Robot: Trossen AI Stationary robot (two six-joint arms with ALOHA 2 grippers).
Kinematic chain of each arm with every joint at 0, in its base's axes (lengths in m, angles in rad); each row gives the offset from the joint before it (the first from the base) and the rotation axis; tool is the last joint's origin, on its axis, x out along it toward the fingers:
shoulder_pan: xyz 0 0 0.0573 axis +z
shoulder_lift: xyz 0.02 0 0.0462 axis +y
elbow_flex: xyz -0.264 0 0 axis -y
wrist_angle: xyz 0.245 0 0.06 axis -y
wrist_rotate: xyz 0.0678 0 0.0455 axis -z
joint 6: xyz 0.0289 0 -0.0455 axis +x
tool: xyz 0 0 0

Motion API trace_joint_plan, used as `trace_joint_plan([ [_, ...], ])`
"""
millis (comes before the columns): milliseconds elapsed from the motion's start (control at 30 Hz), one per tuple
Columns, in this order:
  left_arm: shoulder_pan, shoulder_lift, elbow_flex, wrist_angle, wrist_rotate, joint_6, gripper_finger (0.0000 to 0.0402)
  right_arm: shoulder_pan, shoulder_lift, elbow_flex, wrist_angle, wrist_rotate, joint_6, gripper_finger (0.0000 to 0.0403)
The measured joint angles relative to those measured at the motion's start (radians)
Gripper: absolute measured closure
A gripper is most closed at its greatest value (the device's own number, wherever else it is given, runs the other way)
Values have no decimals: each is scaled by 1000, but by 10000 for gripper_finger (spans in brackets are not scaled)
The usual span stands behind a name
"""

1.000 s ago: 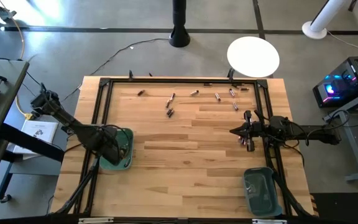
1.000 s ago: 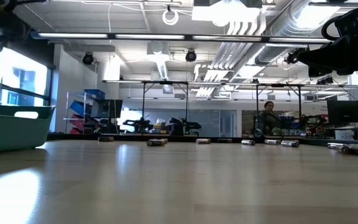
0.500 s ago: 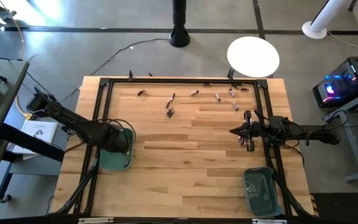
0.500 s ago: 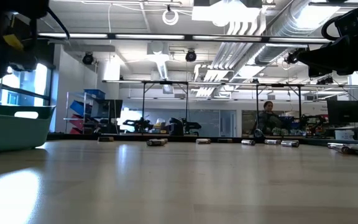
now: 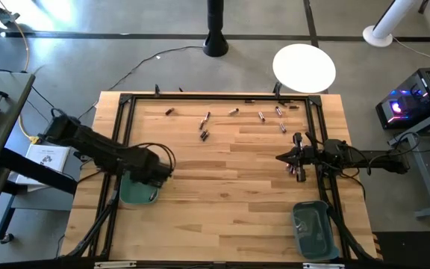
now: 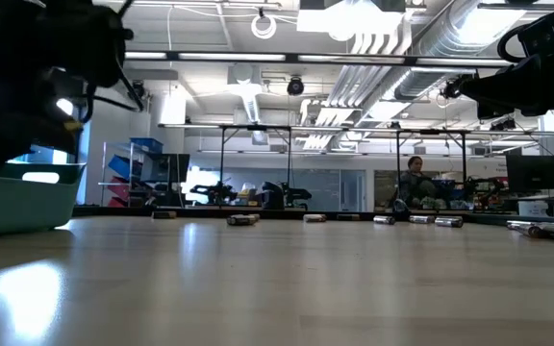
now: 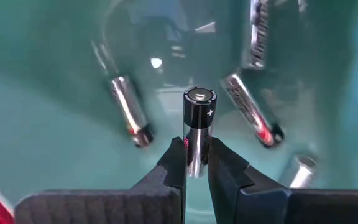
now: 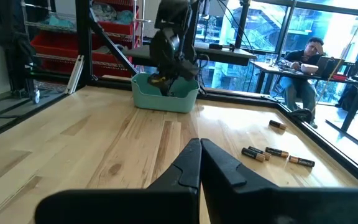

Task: Sort batteries
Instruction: Put the silver battery into the green bin

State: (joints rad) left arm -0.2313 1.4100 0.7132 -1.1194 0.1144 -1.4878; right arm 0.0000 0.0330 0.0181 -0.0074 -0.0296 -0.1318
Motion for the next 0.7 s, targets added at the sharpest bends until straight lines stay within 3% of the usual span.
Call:
trace_joint_plan([
  [700,55,52,-62,100,40,96,368,0,0,0,0,0,0,402],
])
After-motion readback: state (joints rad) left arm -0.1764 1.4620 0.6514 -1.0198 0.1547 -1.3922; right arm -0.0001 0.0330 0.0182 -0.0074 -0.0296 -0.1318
